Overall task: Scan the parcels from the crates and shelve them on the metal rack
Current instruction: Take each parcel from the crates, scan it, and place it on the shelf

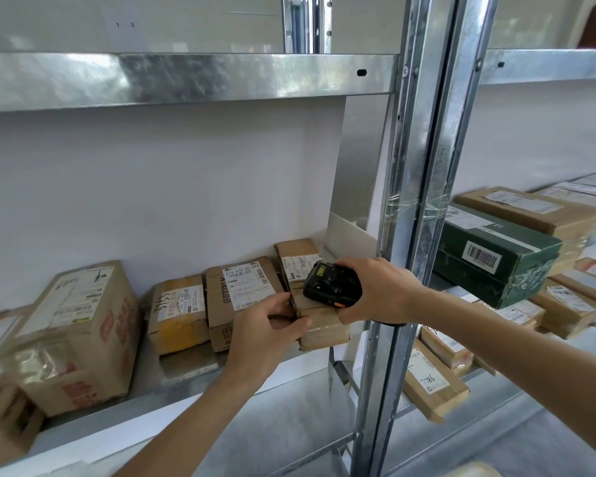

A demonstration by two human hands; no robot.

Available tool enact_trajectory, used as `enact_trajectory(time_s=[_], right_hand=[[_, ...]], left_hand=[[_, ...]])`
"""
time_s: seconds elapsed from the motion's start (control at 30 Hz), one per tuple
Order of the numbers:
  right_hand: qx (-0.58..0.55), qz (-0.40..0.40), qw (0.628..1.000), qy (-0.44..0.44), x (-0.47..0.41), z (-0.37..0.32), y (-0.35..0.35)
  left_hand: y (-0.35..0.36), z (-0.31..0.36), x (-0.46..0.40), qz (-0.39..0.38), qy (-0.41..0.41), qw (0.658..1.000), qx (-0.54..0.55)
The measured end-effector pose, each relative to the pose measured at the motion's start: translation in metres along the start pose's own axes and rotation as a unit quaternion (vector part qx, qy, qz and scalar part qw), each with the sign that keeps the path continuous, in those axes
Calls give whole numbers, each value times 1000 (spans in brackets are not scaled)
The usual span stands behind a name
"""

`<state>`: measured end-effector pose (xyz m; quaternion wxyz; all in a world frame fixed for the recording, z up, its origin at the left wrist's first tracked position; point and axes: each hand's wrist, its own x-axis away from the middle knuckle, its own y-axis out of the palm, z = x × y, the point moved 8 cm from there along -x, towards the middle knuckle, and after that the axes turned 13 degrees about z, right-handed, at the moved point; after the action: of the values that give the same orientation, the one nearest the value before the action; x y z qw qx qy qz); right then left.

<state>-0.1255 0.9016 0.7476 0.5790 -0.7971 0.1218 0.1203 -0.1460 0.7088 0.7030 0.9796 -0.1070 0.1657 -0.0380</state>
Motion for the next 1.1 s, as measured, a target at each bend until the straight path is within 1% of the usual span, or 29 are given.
enact_trajectory(time_s=[0.17, 0.37, 0.53, 0.6, 0.67, 0.77, 0.87, 1.0, 1.1], right_hand=[[6, 14, 1000, -13, 9, -6, -9], [9, 46, 999, -18, 26, -14, -27], [11, 81, 996, -34, 35, -37, -56], [9, 95, 994, -42, 39, -53, -68], [6, 93, 994, -57, 43, -77, -74], [-1, 74, 994, -87, 46, -125, -72], [-25, 52, 992, -117, 46, -190, -61], [-44, 37, 985, -165, 48, -304, -47], [-62, 20, 974, -218, 56, -412, -31]], left_hand=[[-3, 4, 2, -1, 3, 1000, 6], [-18, 12, 6, 7, 22, 999, -23], [-48, 22, 8, 25, 24, 999, -43], [-67, 31, 12, 37, 37, 997, -49], [-90, 39, 16, 47, 39, 997, -40], [-136, 53, 26, 61, 53, 996, -41], [-204, 63, 40, 87, 61, 993, -56], [-336, 70, 67, 157, 84, 981, -81], [-453, 74, 106, 219, 82, 966, -109]])
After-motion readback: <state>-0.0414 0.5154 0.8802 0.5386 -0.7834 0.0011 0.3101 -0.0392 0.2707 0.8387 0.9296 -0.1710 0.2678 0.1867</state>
